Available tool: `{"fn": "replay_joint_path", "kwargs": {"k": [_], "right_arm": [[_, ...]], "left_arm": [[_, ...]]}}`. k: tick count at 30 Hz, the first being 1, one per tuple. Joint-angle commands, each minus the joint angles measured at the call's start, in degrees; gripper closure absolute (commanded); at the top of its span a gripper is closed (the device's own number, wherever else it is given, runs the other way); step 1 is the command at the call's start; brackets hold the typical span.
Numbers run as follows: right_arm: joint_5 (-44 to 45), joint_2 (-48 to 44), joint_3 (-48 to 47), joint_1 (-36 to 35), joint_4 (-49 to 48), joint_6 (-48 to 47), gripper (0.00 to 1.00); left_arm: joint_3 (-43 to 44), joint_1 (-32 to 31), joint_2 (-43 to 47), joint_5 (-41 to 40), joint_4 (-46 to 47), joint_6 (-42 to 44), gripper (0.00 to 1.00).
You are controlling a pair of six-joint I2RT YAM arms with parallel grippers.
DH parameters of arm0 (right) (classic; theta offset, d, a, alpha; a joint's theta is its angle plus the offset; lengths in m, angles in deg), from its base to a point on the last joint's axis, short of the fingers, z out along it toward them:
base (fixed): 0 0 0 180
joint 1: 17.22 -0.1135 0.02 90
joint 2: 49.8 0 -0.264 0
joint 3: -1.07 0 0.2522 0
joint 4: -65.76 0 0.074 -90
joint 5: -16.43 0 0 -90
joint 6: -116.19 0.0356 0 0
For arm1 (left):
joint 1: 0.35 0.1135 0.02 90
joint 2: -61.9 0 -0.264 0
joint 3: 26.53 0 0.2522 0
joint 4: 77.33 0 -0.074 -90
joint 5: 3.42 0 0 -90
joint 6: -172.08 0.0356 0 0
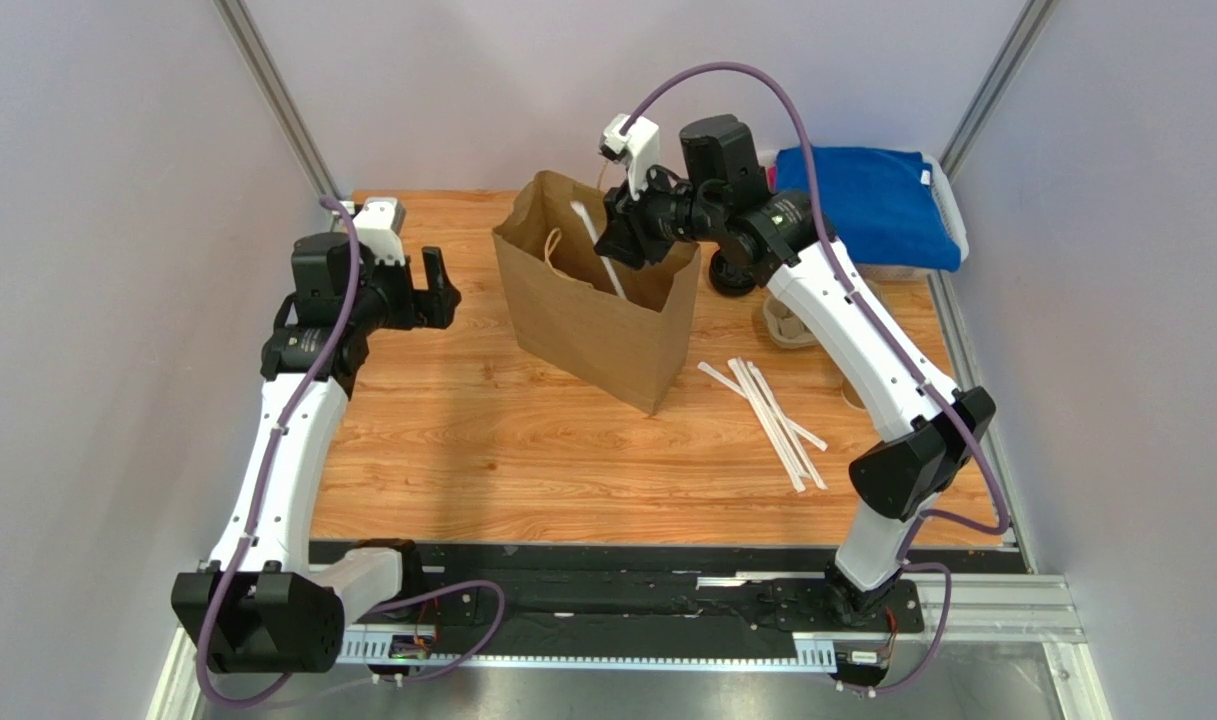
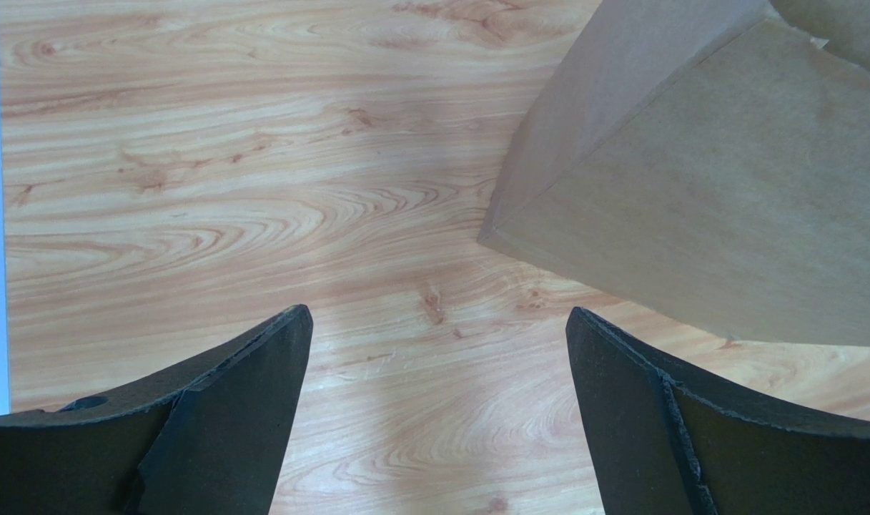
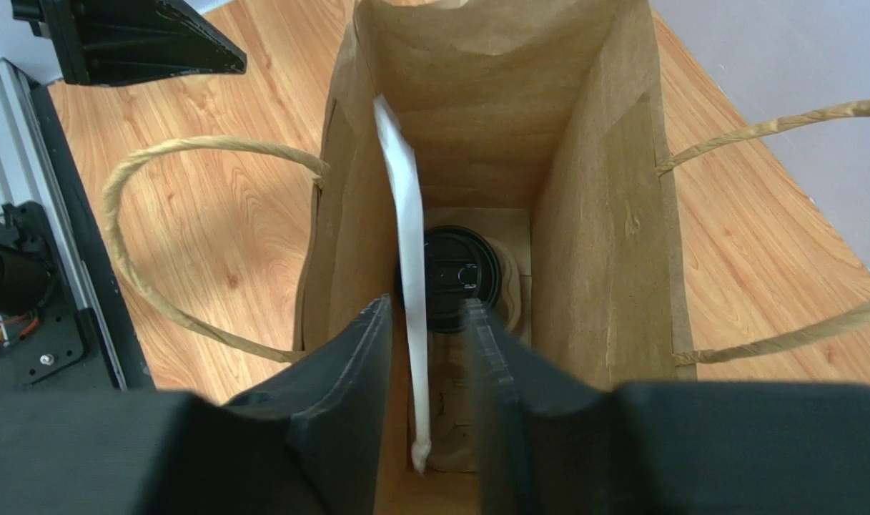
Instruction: Pack the takeout coffee
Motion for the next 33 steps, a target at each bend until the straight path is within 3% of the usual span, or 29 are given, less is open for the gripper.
{"fn": "replay_joint_path", "kwargs": {"k": [1,4,10,15,19,26,29,33], "right_arm": [[0.71,0.28,-3.1,-0.3,1.47,1.11,0.52],[0.89,0.19,-5.65,-0.3,1.65,2.16,0.4],[2.03,-2.09,-8.56,0.04,0.16,4.71,0.27],[4.31,-5.69,-6.37,1.45,-1.07,5.24,0.1],[5.37,-9.28,-3.12,5.56,-1.25,6.2,0.04],[0.72,-20.79,12.51,21.65,-1.69,12.27,0.0],[-1.03,-26.5,23.32,27.63,-1.51,14.2,0.0],[-0.78,-33.36,38.59,32.03,-3.09,12.8,0.0]], "left_arm": [[2.22,0.43,-1.22,0.6,-1.15,2.9,0.03],[2.83,0.43,-1.93,0.24,-2.38,3.35,0.03],[1.87,0.43,-1.23,1.03,-3.17,2.73,0.02],[2.57,1.05,-1.31,6.12,-5.9,0.45,0.01],[3.97,4.63,-1.05,13.76,-7.65,-0.79,0.01],[13.72,7.73,-7.02,21.67,-21.69,3.69,0.01],[13.83,7.47,-6.85,25.72,-24.88,7.82,0.01],[11.98,0.55,-5.97,16.79,-28.22,14.84,0.01]]}}
